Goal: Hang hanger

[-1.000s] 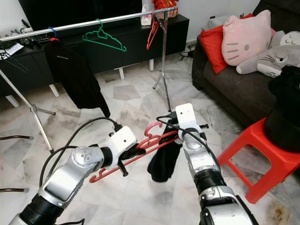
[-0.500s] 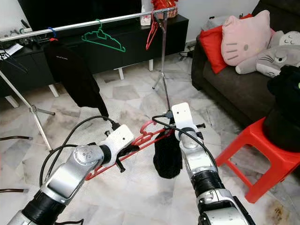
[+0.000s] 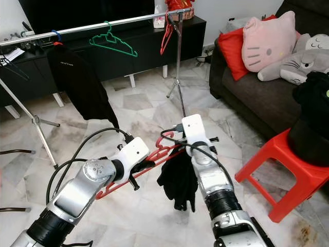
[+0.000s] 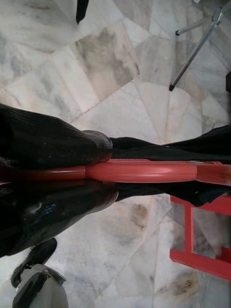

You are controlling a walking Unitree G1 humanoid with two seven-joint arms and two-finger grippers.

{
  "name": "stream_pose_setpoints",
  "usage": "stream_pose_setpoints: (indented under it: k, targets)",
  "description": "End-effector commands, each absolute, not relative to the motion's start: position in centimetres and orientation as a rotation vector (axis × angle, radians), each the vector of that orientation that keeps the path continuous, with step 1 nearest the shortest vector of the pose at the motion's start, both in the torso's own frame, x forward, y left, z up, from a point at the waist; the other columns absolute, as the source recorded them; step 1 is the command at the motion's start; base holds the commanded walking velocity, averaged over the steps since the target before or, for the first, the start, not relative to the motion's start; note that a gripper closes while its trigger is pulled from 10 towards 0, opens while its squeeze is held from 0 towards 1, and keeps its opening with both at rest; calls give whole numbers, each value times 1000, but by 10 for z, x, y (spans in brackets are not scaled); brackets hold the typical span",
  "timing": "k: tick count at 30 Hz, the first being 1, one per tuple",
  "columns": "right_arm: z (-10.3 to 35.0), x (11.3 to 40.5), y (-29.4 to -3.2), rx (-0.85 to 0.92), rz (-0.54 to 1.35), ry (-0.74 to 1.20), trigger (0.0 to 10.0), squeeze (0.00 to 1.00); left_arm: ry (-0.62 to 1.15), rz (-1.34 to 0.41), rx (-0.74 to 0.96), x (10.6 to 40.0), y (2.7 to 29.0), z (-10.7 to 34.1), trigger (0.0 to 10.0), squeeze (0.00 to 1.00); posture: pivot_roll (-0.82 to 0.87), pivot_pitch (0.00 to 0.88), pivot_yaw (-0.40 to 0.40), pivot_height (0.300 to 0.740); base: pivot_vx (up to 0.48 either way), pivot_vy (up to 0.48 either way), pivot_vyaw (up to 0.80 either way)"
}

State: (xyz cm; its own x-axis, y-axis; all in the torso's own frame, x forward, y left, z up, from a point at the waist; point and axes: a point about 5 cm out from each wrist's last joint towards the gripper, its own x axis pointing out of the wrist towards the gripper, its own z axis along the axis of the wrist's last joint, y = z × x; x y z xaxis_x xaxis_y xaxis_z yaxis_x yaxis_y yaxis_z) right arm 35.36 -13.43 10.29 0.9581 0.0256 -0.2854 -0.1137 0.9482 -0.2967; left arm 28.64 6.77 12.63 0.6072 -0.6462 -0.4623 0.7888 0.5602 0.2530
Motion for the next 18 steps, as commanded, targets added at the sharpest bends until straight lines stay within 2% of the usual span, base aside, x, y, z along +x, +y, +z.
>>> stream_pose_setpoints:
  k: [1,10,18]
  targets:
    - [114,355,-124,-312,103,235,10000,0,284,-911,454,282,58,134,10000,0,-73,36,20,740,0,0,0]
    - [124,355,-119,-285,88,213,10000,0,325,-739,510,301,63,133,10000,0,-74,40,20,740,0,0,0]
    - [125,355,-118,-280,66,214,10000,0,321,-711,518,304,62,132,10000,0,-73,42,24,740,0,0,0]
